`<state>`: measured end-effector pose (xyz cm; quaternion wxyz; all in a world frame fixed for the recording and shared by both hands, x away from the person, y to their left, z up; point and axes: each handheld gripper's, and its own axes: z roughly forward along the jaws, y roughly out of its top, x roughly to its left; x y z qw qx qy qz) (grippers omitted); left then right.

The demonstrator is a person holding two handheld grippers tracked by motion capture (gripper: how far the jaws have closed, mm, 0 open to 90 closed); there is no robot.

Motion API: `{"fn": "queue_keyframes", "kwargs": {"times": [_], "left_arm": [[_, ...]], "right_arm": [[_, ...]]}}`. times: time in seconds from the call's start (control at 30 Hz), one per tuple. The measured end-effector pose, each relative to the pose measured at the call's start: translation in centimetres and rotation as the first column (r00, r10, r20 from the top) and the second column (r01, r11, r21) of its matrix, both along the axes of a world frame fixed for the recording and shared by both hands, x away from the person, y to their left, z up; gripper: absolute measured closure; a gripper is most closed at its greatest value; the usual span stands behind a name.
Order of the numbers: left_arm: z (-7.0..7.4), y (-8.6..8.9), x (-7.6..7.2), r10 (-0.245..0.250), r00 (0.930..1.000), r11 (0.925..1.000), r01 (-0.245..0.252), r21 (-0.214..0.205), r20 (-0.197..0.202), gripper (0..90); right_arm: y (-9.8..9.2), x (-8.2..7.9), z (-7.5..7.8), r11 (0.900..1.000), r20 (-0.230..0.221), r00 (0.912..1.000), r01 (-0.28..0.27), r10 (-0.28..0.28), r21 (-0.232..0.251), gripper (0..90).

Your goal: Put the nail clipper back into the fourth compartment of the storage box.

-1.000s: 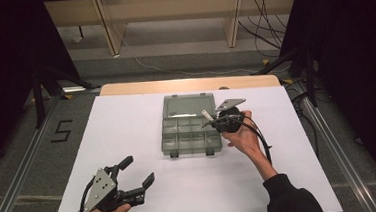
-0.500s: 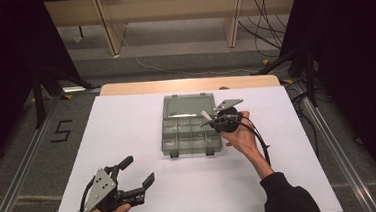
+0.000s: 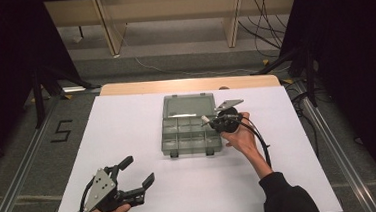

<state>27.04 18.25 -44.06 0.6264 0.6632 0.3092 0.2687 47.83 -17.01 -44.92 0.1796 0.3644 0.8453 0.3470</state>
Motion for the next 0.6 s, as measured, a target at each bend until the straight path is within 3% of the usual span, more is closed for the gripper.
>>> {"fn": "queue_keyframes", "kwargs": {"times": [0.37, 0.6], "left_arm": [[0.0, 0.0, -0.1, 0.006, 0.9999, 1.0000, -0.006, 0.002, -0.010, 15.6], [0.0, 0.0, 0.0, -0.003, 1.0000, 1.0000, 0.003, -0.004, 0.002, 15.6]], "right_arm": [[-0.1, -0.5, 0.9, 0.9987, 0.002, 1.0000, 0.004, -0.005, 0.051, 54.4], [-0.3, -1.3, 2.4, 0.9914, 0.075, 0.9970, -0.027, 0.017, 0.128, 41.8]]}}
